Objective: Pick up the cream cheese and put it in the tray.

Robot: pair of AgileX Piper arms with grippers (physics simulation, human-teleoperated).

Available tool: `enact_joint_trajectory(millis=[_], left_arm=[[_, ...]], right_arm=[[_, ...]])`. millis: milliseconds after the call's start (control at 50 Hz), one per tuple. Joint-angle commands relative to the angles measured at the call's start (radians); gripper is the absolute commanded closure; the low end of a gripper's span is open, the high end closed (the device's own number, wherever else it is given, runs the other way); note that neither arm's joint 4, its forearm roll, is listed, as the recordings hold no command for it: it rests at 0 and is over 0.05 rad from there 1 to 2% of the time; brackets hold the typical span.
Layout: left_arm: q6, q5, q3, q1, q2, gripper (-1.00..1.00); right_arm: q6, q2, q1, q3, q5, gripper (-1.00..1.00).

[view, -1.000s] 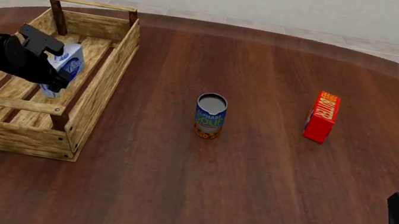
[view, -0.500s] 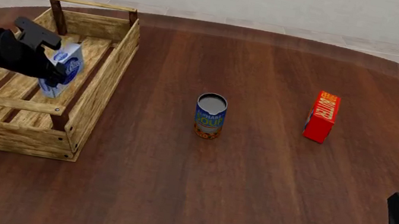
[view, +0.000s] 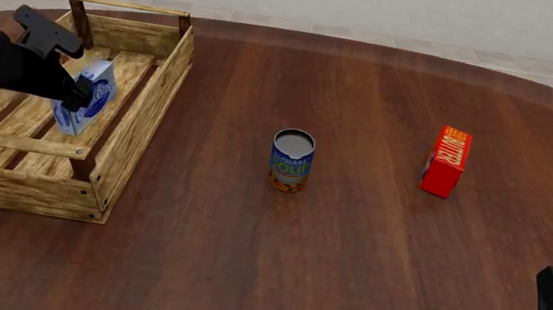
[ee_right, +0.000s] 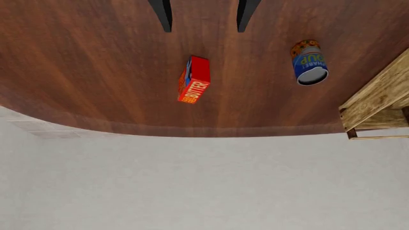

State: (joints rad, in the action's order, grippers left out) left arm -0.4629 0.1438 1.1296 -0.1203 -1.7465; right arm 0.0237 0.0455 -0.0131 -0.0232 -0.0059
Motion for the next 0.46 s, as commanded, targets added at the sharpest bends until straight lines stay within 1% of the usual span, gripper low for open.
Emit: enact_joint_trajectory(millis=[20, 80, 240, 260, 280, 320, 360, 420, 460], left_arm=[[-0.006, 0.001, -0.031, 0.024, 0.076, -1.00], [-0.034, -0.007, -0.049, 0.024, 0.091, -1.00], [-0.031, -0.008, -0.063, 0.021, 0.119, -1.00], [-0.027, -0.010, -0.062, 0.016, 0.122, -1.00], [-0.047, -0.023, -0.060, -0.010, 0.123, -1.00], [-0.053, -0.030, -0.064, -0.013, 0.134, -1.00], [-0.001, -0.009, -0.071, 0.016, 0.163, -1.00], [0.000, -0.026, -0.101, 0.011, 0.194, -1.00], [0.033, -0.034, -0.116, 0.017, 0.224, -1.00]], right_arm=[[-0.001, 0.002, 0.000, 0.000, -0.002, -1.00], [-0.001, -0.001, 0.000, 0.001, 0.000, -1.00], [0.000, -0.002, 0.001, 0.000, 0.003, -1.00], [0.000, -0.003, 0.001, 0.000, 0.003, -1.00], [0.000, -0.004, 0.000, -0.001, 0.004, -1.00], [0.000, -0.005, 0.000, -0.001, 0.006, -1.00], [0.000, -0.006, 0.000, -0.002, 0.007, -1.00], [0.001, -0.006, 0.000, 0.001, 0.004, -1.00], [0.000, -0.006, 0.000, 0.003, 0.002, -1.00]])
